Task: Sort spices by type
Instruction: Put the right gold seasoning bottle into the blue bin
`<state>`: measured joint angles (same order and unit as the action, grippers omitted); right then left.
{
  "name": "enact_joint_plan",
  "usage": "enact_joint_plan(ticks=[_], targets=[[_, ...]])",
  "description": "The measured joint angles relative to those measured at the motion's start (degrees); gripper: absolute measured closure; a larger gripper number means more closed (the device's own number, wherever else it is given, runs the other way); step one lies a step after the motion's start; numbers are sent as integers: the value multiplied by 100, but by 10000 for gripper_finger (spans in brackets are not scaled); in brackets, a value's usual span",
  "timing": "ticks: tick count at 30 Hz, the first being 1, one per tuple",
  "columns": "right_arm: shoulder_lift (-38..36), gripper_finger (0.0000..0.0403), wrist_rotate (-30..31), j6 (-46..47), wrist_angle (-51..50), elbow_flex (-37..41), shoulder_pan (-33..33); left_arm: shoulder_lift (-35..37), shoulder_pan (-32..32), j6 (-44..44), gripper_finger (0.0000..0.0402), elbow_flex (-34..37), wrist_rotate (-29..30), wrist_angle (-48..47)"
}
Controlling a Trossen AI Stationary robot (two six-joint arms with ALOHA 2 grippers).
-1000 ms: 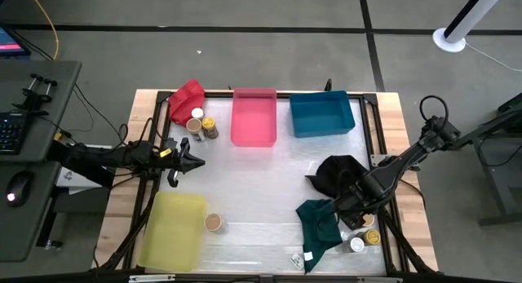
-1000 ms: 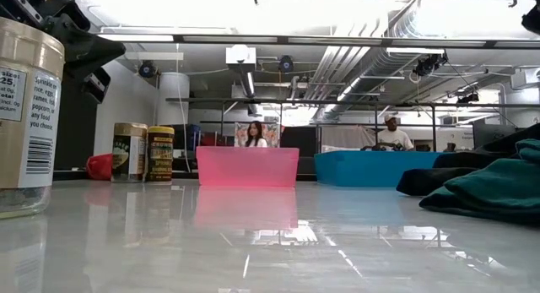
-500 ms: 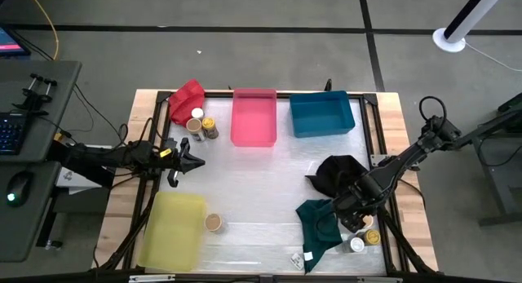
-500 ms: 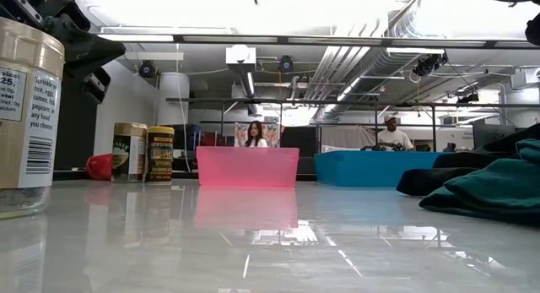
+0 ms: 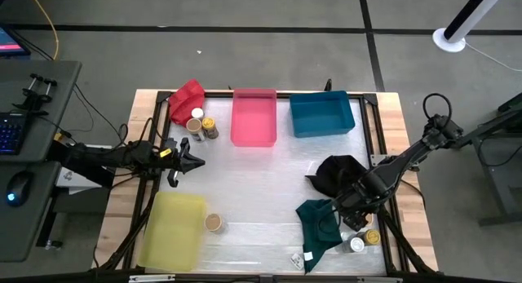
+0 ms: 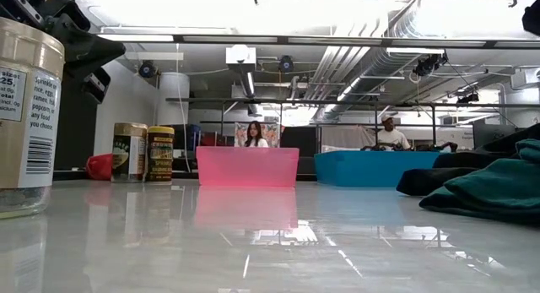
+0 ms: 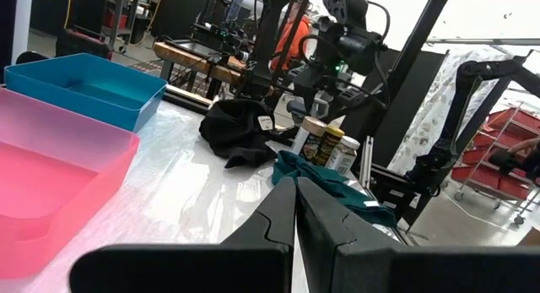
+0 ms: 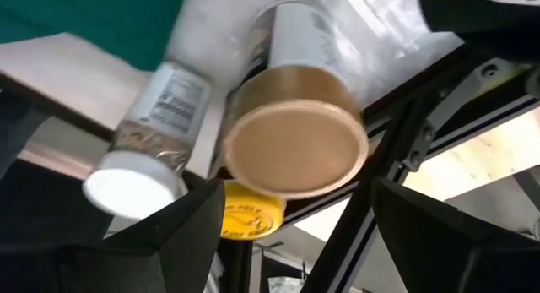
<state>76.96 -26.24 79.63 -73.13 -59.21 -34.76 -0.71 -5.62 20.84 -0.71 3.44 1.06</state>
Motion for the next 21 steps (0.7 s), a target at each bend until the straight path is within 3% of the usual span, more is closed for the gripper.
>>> enact_joint_plan(ticks=[16, 21], targets=[[-12, 109, 36, -235, -174, -136, -63, 0, -1, 0, 401, 0, 0, 0], [-13, 86, 254, -238, -270, -136, -66, 0, 1, 0, 401, 0, 0, 2]])
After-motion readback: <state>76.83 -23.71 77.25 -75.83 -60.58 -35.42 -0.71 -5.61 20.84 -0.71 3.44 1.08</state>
